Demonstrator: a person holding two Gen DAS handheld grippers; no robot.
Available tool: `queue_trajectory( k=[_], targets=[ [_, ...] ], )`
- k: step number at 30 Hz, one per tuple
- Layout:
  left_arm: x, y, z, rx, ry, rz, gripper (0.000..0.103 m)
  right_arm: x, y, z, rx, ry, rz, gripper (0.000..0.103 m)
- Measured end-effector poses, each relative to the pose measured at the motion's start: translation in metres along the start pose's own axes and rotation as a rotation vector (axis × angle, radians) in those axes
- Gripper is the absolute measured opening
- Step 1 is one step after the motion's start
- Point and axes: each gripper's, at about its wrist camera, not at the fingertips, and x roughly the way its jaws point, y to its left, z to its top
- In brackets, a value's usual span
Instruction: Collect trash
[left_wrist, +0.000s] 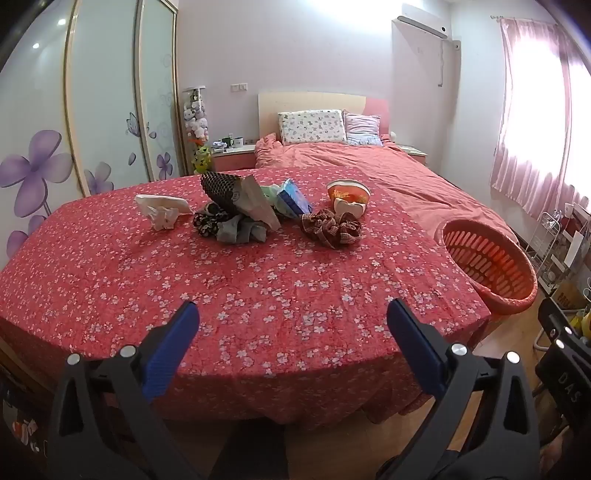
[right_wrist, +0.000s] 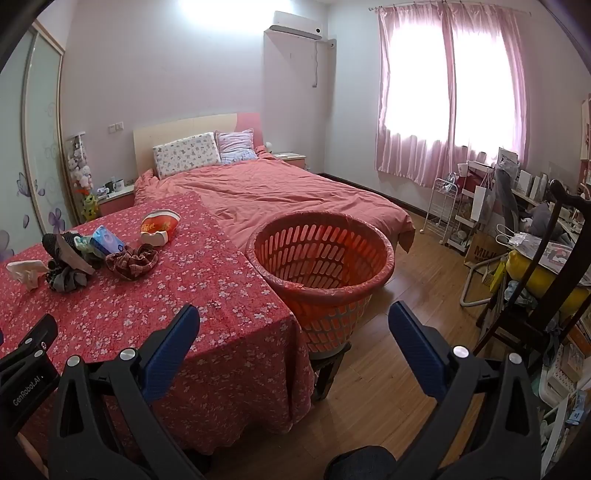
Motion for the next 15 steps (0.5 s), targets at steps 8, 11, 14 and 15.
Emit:
queue_trajectory(
  k=[8, 11, 14, 15],
  targets=[
    [0.0001, 0.0002, -0.0001, -0.003, 0.001, -0.003, 0.099, -0.0002, 0.0002, 0.0003, 0.000, 0.001, -0.001, 0.101],
    [0.0001, 0.0002, -0.0001, -0.003, 0.001, -0.003, 0.099, -0.0005, 0.0006, 0.0002, -0.001, -0.001, 0.000, 0.101],
    [0.0002, 0.0002, -0.0001, -0.003, 0.002, -0.003, 0.099, -0.0003, 0.0009, -0.0001, -0.002, 0.000, 0.000, 0.101],
    [0.0001, 0.0001, -0.0001, -0.003, 0.002, -0.003, 0.099, -0.0002, 0.0010, -0.0001, -0.002, 0.000, 0.000, 0.101]
  ],
)
